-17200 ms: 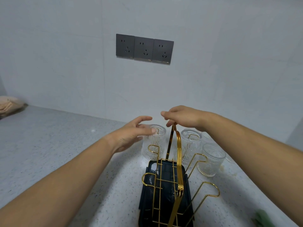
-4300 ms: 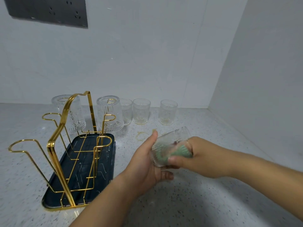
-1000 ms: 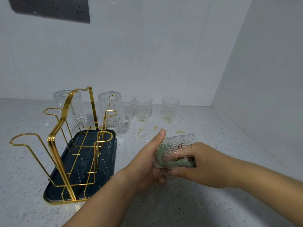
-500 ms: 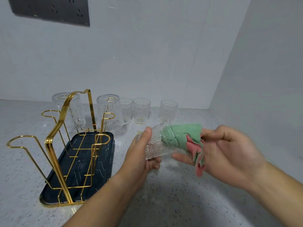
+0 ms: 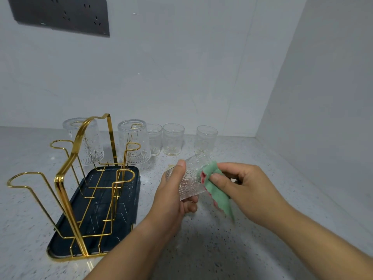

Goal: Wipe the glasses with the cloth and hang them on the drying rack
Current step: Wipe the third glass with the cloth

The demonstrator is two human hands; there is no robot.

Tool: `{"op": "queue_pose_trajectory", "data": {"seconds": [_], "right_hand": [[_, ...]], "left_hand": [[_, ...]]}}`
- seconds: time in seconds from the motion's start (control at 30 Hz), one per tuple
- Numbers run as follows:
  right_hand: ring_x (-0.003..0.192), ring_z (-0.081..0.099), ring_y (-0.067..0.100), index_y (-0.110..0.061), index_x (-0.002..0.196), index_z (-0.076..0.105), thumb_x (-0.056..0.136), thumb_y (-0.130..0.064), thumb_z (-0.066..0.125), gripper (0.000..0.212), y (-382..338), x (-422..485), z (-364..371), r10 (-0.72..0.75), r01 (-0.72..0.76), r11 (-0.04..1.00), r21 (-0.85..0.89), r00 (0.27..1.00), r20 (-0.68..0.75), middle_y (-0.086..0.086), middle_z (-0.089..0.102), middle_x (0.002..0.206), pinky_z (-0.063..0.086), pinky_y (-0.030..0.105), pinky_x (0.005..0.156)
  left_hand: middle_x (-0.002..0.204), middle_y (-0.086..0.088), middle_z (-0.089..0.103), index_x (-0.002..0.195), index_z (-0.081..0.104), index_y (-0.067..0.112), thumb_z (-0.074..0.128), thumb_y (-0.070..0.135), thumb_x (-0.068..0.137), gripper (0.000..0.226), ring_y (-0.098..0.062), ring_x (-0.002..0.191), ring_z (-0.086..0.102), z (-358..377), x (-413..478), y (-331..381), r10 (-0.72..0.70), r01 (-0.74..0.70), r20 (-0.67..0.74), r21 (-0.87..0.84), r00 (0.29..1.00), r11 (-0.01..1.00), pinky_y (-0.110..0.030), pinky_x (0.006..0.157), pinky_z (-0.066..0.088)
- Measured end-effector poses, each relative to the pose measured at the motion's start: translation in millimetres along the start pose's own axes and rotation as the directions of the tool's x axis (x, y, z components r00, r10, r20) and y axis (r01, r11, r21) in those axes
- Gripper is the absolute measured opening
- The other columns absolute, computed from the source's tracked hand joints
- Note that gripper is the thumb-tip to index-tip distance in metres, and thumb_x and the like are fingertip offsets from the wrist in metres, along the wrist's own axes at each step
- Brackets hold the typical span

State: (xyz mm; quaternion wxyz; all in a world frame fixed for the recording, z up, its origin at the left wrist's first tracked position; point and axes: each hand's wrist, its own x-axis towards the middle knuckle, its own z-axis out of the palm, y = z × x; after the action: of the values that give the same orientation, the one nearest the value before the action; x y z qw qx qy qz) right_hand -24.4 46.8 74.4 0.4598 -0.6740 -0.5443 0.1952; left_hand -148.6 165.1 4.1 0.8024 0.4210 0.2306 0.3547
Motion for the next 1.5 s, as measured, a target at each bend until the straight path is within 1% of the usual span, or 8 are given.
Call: {"op": "queue_pose_trajectory", "data": {"seconds": [0.53,0.7,0.83,0.97,1.17,1.27,1.37,1.5], "right_hand": [[0.065,0.058,0.019,0.006,0.088,0.067,0.107,-0.039,0.048,0.053,-6.9,15.2,23.0,0.129,-0.069,0.959,0.274,0.969,-0.208,0.023,0.069,0.076,0.048,0.031,0.065],[0.055,0.043,0.001,-0.022,0.072,0.051,0.107,-0.033,0.041,0.038,11.5,-0.3,39.1,-0.127,0.125,0.992,-0.024,0.971,-0.201,-0.015,0.050,0.060,0.037,0.015,0.054],[0.067,0.042,0.005,-0.031,0.072,0.041,0.103,-0.039,0.035,0.032,33.0,-1.5,30.0,-0.244,0.190,0.935,-0.299,0.957,-0.155,-0.014,0.042,0.066,0.034,0.015,0.065],[0.060,0.050,0.009,-0.010,0.077,0.057,0.107,-0.038,0.039,0.045,21.5,2.4,28.8,-0.134,0.129,0.991,-0.037,0.959,-0.249,-0.006,0.057,0.066,0.043,0.027,0.057],[0.060,0.050,0.013,-0.006,0.078,0.058,0.108,-0.042,0.040,0.050,-2.9,17.1,21.4,0.177,-0.136,0.966,0.218,0.967,-0.182,-0.001,0.055,0.065,0.042,0.027,0.057],[0.054,0.044,0.006,-0.011,0.075,0.053,0.110,-0.039,0.036,0.047,0.7,8.4,26.6,-0.032,0.035,0.999,0.011,0.985,-0.172,-0.008,0.050,0.061,0.041,0.020,0.053],[0.059,0.042,0.008,-0.017,0.074,0.048,0.105,-0.044,0.033,0.044,23.3,-0.5,28.7,-0.247,0.197,0.917,-0.348,0.963,-0.105,-0.005,0.048,0.063,0.035,0.019,0.059],[0.056,0.040,0.006,-0.021,0.071,0.046,0.105,-0.041,0.033,0.042,24.4,-1.0,24.5,-0.230,0.176,0.942,-0.287,0.959,-0.168,-0.011,0.045,0.060,0.034,0.016,0.056]], "left_hand": [[0.093,-0.007,0.066,0.112,0.043,0.042,0.064,0.033,0.100,0.026,-0.012,0.065,0.062,10.1,-19.8,-5.4,0.400,-0.383,0.049,0.416,0.915,0.825,-0.024,0.057,0.053],[0.094,-0.019,0.066,0.131,0.061,0.004,0.067,0.066,0.089,0.076,-0.027,0.069,0.060,5.9,-10.7,7.9,-0.074,0.074,0.024,0.032,0.997,0.997,-0.030,0.053,0.049],[0.081,-0.008,0.066,0.108,0.075,0.009,0.063,0.061,0.089,0.056,-0.014,0.044,0.051,6.3,-13.3,14.9,-0.404,0.447,0.234,-0.171,0.884,0.878,-0.015,0.033,0.038],[0.094,-0.013,0.065,0.123,0.055,0.014,0.059,0.061,0.095,0.055,-0.018,0.054,0.057,17.3,-15.8,8.4,-0.048,0.045,0.025,0.121,0.999,0.992,-0.028,0.042,0.045],[0.087,-0.006,0.064,0.112,0.044,0.034,0.063,0.037,0.100,0.022,-0.018,0.054,0.057,12.9,-23.7,1.0,0.377,-0.352,0.035,0.447,0.925,0.822,-0.033,0.048,0.053],[0.083,-0.011,0.064,0.115,0.059,0.015,0.058,0.052,0.100,0.039,-0.020,0.054,0.056,13.6,-17.3,6.8,0.038,-0.035,-0.016,0.157,0.999,0.987,-0.031,0.042,0.050],[0.078,-0.008,0.067,0.097,0.082,0.010,0.061,0.063,0.085,0.058,-0.014,0.048,0.053,11.0,-14.8,14.8,-0.443,0.482,0.216,-0.185,0.870,0.856,-0.017,0.038,0.041],[0.090,-0.011,0.068,0.121,0.076,0.011,0.056,0.069,0.091,0.068,-0.018,0.059,0.057,8.9,-12.9,11.1,-0.367,0.397,0.262,-0.071,0.893,0.915,-0.023,0.043,0.044]]}}
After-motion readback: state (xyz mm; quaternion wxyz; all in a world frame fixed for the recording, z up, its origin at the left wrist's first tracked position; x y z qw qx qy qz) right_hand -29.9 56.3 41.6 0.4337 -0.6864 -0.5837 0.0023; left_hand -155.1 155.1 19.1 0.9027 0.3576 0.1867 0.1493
